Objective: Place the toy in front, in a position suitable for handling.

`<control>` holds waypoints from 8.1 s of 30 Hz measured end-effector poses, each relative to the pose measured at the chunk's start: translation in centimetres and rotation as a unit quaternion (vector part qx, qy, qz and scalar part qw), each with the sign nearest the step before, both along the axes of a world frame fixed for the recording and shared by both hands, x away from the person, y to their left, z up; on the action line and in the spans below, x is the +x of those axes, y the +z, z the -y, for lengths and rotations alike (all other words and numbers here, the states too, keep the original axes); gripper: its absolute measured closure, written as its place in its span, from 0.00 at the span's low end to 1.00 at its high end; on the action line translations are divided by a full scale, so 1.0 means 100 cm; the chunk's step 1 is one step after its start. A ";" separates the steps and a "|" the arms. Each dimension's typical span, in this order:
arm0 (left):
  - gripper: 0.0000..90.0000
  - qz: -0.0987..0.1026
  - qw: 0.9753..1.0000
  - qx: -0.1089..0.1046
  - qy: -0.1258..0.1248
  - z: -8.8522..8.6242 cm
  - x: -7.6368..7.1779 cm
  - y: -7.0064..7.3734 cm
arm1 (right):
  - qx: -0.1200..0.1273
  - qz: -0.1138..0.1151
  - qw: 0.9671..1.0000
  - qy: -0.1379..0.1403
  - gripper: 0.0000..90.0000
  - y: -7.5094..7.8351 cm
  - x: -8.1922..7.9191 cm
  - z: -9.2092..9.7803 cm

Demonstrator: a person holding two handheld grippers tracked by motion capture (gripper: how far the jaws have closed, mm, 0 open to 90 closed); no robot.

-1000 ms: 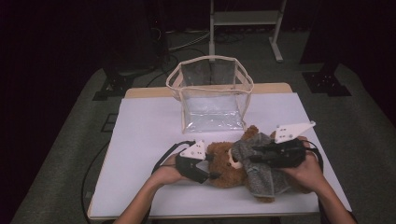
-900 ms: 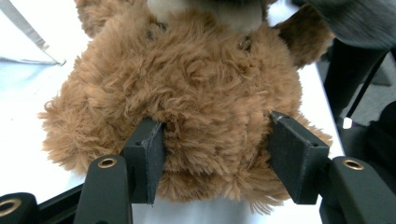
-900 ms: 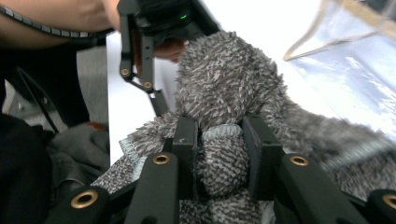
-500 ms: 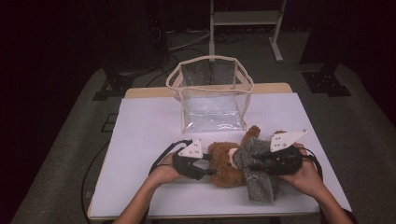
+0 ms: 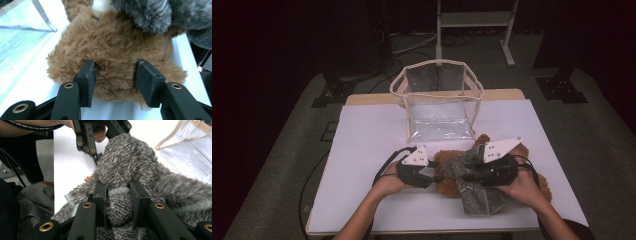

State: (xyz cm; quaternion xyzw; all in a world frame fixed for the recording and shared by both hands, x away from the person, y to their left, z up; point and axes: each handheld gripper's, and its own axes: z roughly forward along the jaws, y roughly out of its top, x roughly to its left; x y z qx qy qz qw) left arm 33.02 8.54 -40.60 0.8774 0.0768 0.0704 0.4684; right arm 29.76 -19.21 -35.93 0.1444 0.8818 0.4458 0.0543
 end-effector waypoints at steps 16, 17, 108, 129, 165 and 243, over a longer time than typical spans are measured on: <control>0.55 -0.005 0.999 0.017 -0.032 0.008 -0.008 -0.002 | -0.006 0.005 1.000 -0.030 0.77 0.014 0.010 0.015; 0.54 -0.003 0.999 0.021 -0.032 0.008 -0.009 -0.003 | -0.005 0.001 1.000 -0.031 0.77 0.015 0.015 0.013; 0.49 0.033 0.996 -0.046 0.067 -0.045 0.004 0.030 | -0.010 0.025 1.000 0.008 0.77 0.008 0.020 -0.039; 0.45 0.041 0.993 -0.061 0.090 -0.070 0.005 0.043 | -0.024 0.041 0.998 0.046 0.77 -0.003 0.009 -0.046; 0.43 0.036 0.995 -0.054 0.074 -0.065 0.004 0.041 | 0.052 0.012 0.998 0.035 0.77 0.029 0.002 0.002; 0.37 0.010 0.998 -0.004 -0.056 0.027 -0.012 0.007 | 0.043 -0.026 0.993 -0.102 0.77 0.038 0.021 0.128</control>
